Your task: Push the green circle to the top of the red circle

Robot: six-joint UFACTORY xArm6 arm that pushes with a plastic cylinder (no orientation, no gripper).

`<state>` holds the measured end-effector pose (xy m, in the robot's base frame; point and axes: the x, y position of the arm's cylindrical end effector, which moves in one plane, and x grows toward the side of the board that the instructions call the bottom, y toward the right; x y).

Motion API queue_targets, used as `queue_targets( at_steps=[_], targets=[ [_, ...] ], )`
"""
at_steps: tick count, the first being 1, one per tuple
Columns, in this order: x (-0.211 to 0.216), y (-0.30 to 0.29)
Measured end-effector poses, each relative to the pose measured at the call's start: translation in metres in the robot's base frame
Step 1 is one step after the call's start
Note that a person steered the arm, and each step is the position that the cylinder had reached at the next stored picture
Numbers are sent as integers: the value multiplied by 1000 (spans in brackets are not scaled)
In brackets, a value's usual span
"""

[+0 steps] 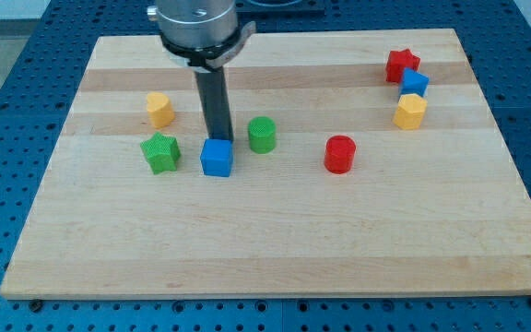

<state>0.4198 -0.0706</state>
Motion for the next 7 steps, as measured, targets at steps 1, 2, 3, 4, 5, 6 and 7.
queue_targets(
  at_steps=[1,2,3,4,5,6,7],
  targets=[
    [-19,4],
    [-24,21],
    [-12,23],
    [-8,15],
    [-5,3],
    [9,-7],
    [15,3]
  ],
)
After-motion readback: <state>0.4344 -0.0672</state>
